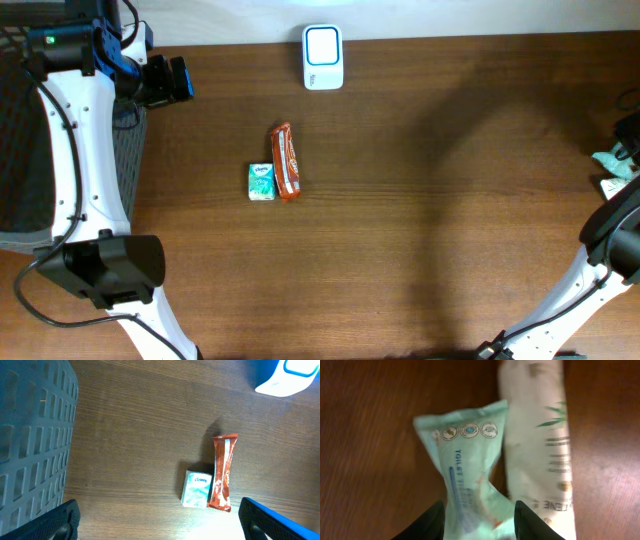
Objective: Scan the item barcode
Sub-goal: 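Move the right gripper to the red snack bag and grasp it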
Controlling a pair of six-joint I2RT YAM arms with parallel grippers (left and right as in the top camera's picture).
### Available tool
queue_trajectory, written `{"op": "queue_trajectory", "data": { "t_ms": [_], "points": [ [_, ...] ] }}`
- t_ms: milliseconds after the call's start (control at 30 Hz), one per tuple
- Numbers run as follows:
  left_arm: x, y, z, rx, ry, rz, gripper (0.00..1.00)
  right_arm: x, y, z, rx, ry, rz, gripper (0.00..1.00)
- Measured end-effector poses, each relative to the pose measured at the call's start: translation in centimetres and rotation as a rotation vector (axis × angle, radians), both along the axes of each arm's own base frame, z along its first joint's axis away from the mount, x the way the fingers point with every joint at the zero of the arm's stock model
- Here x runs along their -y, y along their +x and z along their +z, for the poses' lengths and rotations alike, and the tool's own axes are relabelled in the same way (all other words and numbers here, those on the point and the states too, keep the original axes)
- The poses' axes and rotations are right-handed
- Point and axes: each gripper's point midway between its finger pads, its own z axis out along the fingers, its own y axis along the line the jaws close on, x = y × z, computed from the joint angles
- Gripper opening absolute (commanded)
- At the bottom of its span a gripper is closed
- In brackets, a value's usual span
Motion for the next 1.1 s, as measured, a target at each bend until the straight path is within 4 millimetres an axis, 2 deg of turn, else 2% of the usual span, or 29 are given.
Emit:
{"op": "queue_trajectory", "data": {
  "t_ms": [67,133,233,267,300,333,367,400,433,467,500,567,667,767,800,867,933,1033,1100],
  "points": [
    [0.0,0.0,0.0,0.0,0.0,0.0,0.99,-0.9,0.6,-0.2,-0.009,0.017,0.068,0.5],
    [0.0,0.0,0.0,0.0,0.0,0.0,0.99,-2.4,1.6,-0.2,-0.001,0.045,0.121,0.64],
    [0.0,0.0,0.0,0.0,0.0,0.0,0.99,-6.5,4.3,2.8,0.1,0.112,0.238,0.67],
    [0.0,0.0,0.0,0.0,0.0,0.0,0.99,-8.4,5.2,4.7,0.158,0.143,0.286,0.68],
    [0.0,0.0,0.0,-0.001,0.0,0.0,0.99,-12.2,6.5,7.8,0.247,0.213,0.377,0.73],
    [0.0,0.0,0.0,0.0,0.0,0.0,0.99,-14.2,7.0,9.1,0.286,0.256,0.424,0.78],
    [0.0,0.0,0.0,0.0,0.0,0.0,0.99,-18.4,7.7,11.2,0.341,0.343,0.517,0.79],
    [0.0,0.0,0.0,0.0,0.0,0.0,0.99,-20.9,7.9,11.6,0.349,0.397,0.564,0.82],
    [0.0,0.0,0.0,0.0,0.0,0.0,0.99,-24.7,8.0,11.5,0.331,0.474,0.642,0.89],
    [0.0,0.0,0.0,0.0,0.0,0.0,0.99,-27.6,8.0,11.1,0.305,0.512,0.713,0.99],
    [0.0,0.0,0.0,0.0,0.0,0.0,0.99,-30.2,8.0,10.8,0.278,0.535,0.785,0.99],
    [0.0,0.0,0.0,0.0,0.0,0.0,0.99,-37.4,7.6,10.3,0.203,0.556,0.958,0.99],
    [0.0,0.0,0.0,0.0,0.0,0.0,0.99,-44.1,6.9,9.6,0.106,0.493,1.107,0.99],
    [0.0,0.0,0.0,0.0,0.0,0.0,0.99,-49.1,5.9,9.0,0.036,0.413,1.219,0.99],
    [0.0,0.0,0.0,0.0,0.0,0.0,0.99,-51.7,5.3,9.0,0.023,0.387,1.279,0.99],
    [0.0,0.0,0.0,0.0,0.0,0.0,0.99,-54.9,5.2,8.9,0.041,0.352,1.352,0.99],
    [0.0,0.0,0.0,0.0,0.0,0.0,0.99,-58.9,4.9,7.8,0.069,0.325,1.439,0.99],
    [0.0,0.0,0.0,0.0,0.0,0.0,0.99,-63.0,4.0,5.6,0.101,0.316,1.524,0.99],
    [0.0,0.0,0.0,0.0,0.0,0.0,0.99,-64.4,4.0,4.3,0.133,0.32,1.525,0.99]
  ]
}}
